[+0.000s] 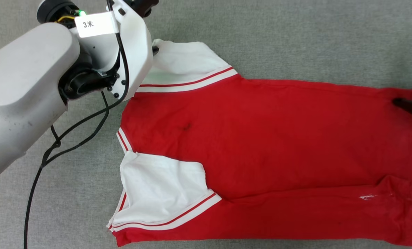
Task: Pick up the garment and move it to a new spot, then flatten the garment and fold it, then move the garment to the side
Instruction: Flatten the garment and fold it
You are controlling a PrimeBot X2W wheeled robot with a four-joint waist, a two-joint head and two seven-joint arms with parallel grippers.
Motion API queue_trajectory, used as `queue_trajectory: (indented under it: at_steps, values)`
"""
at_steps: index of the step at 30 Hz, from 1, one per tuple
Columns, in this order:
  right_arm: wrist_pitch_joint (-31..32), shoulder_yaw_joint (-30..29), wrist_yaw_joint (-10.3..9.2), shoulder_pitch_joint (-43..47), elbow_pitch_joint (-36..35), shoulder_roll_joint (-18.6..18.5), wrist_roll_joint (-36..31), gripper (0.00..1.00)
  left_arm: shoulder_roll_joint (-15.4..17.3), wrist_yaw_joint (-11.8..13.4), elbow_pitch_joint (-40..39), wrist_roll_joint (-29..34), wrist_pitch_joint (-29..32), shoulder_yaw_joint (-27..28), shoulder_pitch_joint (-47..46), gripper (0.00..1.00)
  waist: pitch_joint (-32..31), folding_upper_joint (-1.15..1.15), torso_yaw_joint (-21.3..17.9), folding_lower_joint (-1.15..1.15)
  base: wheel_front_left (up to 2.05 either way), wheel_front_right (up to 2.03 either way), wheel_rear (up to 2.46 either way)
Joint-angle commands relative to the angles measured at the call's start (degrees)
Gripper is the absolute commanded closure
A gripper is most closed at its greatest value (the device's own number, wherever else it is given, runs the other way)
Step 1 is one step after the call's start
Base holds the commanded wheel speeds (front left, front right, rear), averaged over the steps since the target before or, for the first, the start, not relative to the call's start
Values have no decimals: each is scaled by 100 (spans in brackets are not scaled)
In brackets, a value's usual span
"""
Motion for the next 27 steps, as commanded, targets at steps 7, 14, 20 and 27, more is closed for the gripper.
queue_trajectory:
  at_steps: [7,14,20,27]
  values:
    - [-202,618,6,446,562,321,219,0,62,3,-12,-5,-144,-90,-96,100,235,0,128,-1,0,0,0]
    - [-850,644,4,273,702,114,325,100,66,4,77,-46,-332,-145,74,100,-143,0,31,-1,0,0,0]
    - [-1369,662,-3,270,584,-40,569,100,105,3,2,-80,-501,-169,305,100,-654,0,0,-1,0,0,0]
    - [-2097,765,-3,897,246,-342,828,100,440,4,-423,-71,-710,-187,879,100,-1321,0,26,-1,0,0,0]
